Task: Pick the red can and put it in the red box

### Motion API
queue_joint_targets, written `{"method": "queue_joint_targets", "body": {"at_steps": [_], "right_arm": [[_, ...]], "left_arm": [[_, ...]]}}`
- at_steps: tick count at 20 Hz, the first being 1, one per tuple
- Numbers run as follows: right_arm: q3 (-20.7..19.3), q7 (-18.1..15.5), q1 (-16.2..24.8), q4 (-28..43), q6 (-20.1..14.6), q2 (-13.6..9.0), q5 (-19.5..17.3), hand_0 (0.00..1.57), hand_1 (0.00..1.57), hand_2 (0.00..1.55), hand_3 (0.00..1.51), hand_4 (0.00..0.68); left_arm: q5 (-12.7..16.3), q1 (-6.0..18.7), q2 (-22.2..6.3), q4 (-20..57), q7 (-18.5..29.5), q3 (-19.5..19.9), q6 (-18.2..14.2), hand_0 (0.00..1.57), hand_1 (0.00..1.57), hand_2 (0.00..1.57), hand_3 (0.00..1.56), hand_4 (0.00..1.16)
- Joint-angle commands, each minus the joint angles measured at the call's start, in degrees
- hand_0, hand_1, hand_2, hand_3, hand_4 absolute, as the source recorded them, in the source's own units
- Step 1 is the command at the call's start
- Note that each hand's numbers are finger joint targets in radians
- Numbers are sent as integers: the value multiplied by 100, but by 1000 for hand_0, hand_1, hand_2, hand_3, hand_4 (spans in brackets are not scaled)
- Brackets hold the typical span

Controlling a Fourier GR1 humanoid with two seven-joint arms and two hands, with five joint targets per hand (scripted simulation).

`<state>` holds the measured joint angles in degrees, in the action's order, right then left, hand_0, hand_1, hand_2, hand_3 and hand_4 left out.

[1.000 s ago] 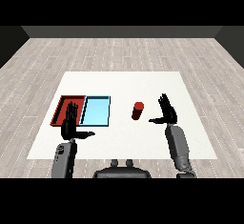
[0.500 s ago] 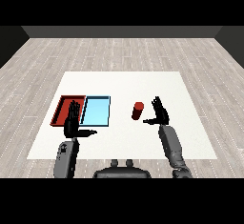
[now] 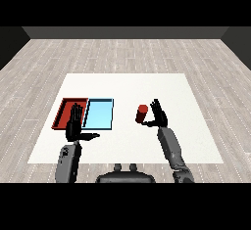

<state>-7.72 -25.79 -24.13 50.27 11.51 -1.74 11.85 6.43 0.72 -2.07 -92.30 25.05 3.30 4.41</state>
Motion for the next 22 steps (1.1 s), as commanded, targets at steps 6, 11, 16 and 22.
{"method": "queue_joint_targets", "body": {"at_steps": [6,11,16,22], "right_arm": [[398,-67,-167,-294,-358,165,343,0,0,0,0,0],[74,179,-530,-511,-71,39,229,0,0,0,0,0],[166,-120,-458,-789,-286,166,258,0,0,0,0,0],[90,-136,-752,-1189,-153,-97,203,0,0,0,0,0]], "left_arm": [[165,-174,-56,-336,-260,-3,116,0,0,0,0,0],[237,-225,-142,-180,136,123,327,0,0,0,0,0],[168,-358,-37,-508,-77,-50,229,0,0,0,0,0],[68,-203,-100,-146,71,43,217,0,0,0,0,0]]}}
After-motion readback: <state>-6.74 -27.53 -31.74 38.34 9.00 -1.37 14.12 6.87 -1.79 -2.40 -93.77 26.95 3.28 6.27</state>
